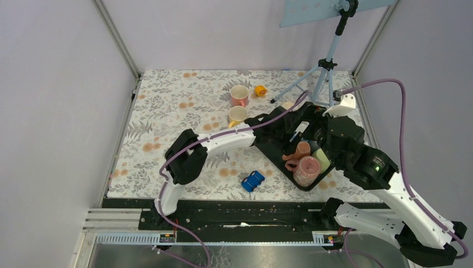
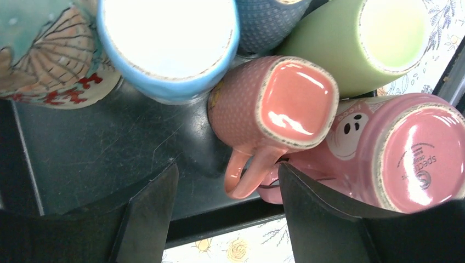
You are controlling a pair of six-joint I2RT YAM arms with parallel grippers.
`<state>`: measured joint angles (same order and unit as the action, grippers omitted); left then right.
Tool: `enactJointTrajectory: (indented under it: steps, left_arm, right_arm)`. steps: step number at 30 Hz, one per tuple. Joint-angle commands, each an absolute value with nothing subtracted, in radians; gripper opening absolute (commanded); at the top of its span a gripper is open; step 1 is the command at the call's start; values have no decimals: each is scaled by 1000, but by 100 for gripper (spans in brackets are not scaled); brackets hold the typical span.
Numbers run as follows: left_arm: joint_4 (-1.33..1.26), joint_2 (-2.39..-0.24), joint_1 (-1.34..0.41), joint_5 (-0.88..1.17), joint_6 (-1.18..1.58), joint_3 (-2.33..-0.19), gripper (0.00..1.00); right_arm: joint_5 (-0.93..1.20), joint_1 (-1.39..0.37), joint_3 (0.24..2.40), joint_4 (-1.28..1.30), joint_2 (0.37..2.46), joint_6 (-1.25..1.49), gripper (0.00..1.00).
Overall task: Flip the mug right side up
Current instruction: Turn over the cup on the tray.
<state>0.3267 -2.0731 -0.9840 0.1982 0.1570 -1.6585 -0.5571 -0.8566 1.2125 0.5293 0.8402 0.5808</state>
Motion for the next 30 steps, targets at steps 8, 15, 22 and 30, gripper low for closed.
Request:
enactJointTrajectory:
  steps: [8,15,22,30]
  left_arm:
    - [405,-2176,-1044,185,52,-1807,63]
    - [460,-2211,-1050,222,9,-1864,55]
    - [477,-2238,-1052,221,8,-1879,48]
    - [477,-2249,-1052,208,-16,-1880,43]
  right_arm:
    - [-577,-863,1242,477,817,576,100]
    - [-570,-864,1232,477,818,581,100]
    - [-567,-863,1232,477,826,582,100]
    - [-562,-863,1233,474,835,582,100]
